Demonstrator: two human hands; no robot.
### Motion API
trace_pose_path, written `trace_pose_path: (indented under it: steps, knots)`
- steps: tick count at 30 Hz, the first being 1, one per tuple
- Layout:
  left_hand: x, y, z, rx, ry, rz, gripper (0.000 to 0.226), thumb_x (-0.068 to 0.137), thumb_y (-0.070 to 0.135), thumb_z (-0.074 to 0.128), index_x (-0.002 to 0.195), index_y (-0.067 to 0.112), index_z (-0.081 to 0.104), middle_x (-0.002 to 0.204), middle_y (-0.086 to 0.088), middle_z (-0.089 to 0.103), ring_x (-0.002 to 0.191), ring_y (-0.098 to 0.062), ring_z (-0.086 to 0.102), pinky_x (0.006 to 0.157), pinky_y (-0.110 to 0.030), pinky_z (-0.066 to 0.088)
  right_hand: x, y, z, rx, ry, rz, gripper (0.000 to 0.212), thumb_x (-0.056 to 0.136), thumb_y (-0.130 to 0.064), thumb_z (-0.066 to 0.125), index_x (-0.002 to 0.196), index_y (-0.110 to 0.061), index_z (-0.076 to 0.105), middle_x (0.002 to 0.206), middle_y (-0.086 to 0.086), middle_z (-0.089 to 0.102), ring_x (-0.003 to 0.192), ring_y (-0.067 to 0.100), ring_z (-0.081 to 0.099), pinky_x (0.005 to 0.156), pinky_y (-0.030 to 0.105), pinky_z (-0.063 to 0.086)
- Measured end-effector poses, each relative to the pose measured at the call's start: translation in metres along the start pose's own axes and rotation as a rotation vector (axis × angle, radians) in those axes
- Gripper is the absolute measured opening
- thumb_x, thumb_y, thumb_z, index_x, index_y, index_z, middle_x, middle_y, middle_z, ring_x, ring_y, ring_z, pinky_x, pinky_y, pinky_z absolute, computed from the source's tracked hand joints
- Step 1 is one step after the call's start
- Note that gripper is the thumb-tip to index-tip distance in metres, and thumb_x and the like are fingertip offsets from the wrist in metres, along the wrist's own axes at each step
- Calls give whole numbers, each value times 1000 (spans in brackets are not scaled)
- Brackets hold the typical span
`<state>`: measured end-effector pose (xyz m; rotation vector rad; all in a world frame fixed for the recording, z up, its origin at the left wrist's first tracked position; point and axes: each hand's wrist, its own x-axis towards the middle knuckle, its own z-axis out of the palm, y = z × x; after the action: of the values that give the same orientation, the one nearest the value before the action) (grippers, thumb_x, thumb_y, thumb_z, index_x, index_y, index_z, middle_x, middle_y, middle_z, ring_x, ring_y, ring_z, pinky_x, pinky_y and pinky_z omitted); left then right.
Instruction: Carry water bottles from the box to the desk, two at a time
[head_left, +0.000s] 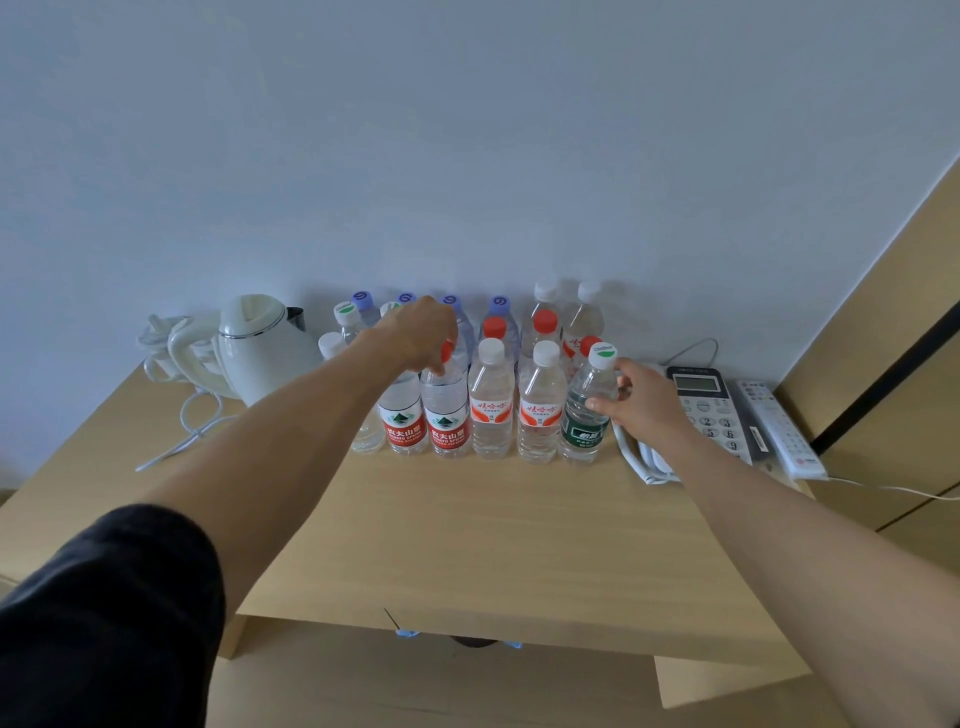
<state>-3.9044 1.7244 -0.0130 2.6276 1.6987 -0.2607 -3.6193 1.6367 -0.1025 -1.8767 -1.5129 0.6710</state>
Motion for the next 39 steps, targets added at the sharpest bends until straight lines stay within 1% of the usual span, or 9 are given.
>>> trace_pose_path:
  steps: [8,11,15,20,23,26,29,36,39]
  knots:
    - [3,-3,5,-9,4,12,43,81,30,84,118,15,70,117,-6,68,106,-24,63,93,-41,56,0,-13,-7,-3,24,-9,65,74,-30,86,132,-19,57,110,-1,61,100,16,56,82,29,43]
    - [0,-8,2,-26,17,29,44,79,28,84,119,16,70,114,-5,68,105,-24,62,92,-42,55,2,-31,-16,-83,163,-134,66,75,-34,85,133,-18,56,123,3,61,115,21,56,95,39,47]
    - [-5,-21,-9,-89,75,69,38,81,24,79,118,15,72,107,-4,72,97,-19,62,89,-38,55,8,-68,-15,-224,255,-363,50,80,-37,80,123,-16,63,114,2,66,110,24,56,89,36,43]
    - [-13,-41,-13,-63,128,28,49,78,25,85,124,22,69,112,3,72,97,-17,60,83,-35,53,13,-113,15,-260,88,-496,39,80,-31,80,114,-16,68,102,-1,70,93,17,63,78,27,43]
    - [-19,-56,-8,6,135,-12,46,80,33,81,123,27,67,114,5,69,104,-18,60,73,-32,47,15,-127,35,-334,-63,-470,37,81,-30,80,115,-18,69,104,-1,70,95,17,63,79,27,44]
    - [-23,-66,2,39,81,-34,42,83,37,79,122,28,67,113,3,69,106,-20,61,80,-35,53,15,-132,47,-398,-79,-454,29,81,-25,76,107,-15,68,100,3,69,93,23,64,77,33,48]
    - [-25,-70,12,7,70,-21,33,88,35,74,118,23,70,113,0,69,109,-23,62,90,-40,54,15,-135,53,-437,-80,-444,26,81,-22,76,104,-13,67,98,6,67,92,25,61,70,29,37]
    - [-27,-71,16,-55,111,-9,23,88,28,74,108,16,74,105,-4,72,99,-23,66,90,-42,56,16,-140,60,-487,-80,-403,28,83,-19,74,110,-12,68,108,9,68,100,29,63,79,34,49]
    - [-26,-72,15,-70,107,-19,25,88,27,74,109,13,74,105,-6,72,99,-24,66,90,-42,56,16,-142,62,-491,-75,-393,28,84,-16,74,112,-12,68,109,10,69,100,28,63,77,32,46]
